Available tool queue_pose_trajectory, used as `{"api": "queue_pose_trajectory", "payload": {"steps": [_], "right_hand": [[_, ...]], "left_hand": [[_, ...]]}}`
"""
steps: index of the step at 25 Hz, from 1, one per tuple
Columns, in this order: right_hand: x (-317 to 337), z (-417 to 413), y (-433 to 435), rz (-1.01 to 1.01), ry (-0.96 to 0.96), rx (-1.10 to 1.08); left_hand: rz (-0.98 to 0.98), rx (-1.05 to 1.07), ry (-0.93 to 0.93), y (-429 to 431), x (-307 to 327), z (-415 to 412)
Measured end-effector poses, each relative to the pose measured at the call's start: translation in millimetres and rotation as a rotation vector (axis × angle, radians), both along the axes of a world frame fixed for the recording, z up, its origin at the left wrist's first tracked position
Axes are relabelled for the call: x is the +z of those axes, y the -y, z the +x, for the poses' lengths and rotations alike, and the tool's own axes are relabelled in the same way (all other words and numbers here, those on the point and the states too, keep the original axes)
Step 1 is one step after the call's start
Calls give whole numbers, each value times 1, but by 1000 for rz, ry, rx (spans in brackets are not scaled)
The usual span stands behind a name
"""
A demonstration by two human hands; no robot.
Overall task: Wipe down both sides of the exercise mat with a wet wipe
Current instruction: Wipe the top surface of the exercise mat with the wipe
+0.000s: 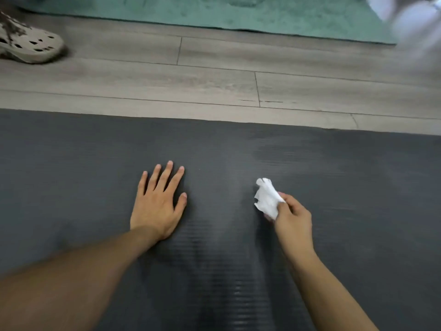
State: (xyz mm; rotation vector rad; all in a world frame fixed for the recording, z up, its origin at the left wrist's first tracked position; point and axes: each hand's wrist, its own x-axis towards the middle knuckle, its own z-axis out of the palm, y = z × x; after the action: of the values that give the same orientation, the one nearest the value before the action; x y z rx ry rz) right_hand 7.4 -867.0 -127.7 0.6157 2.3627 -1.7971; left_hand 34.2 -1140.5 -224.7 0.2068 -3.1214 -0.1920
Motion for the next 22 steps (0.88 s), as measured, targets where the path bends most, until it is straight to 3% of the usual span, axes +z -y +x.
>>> {"api": "queue_pose_trajectory", "payload": {"steps": [3, 7, 11, 12, 14, 16, 18, 20, 22], "right_hand": [[1, -81, 14, 163, -115, -44], [-11, -175, 17, 672, -443, 107], [-74, -193, 40, 955, -86, 266], [-79, -191, 65, 985, -70, 297], [-77, -179, 134, 941, -210, 531], [-70, -155, 206, 854, -382, 922], [-68, -144, 227, 861, -494, 1163], [-72, -159, 179, 949, -485, 1023], [-76, -173, 93, 1024, -347, 668]], "left_hand": [[18, 9, 32, 0, 5, -1], [31, -9, 71, 3, 7, -3], [49, -18, 69, 1, 10, -4], [52, -21, 66, 1, 9, -5], [55, -19, 55, 1, 6, -4], [68, -26, 38, 1, 5, -4], [66, -28, 30, 2, 5, -3], [67, -29, 35, 2, 5, -3], [62, -21, 34, 3, 5, -4]]}}
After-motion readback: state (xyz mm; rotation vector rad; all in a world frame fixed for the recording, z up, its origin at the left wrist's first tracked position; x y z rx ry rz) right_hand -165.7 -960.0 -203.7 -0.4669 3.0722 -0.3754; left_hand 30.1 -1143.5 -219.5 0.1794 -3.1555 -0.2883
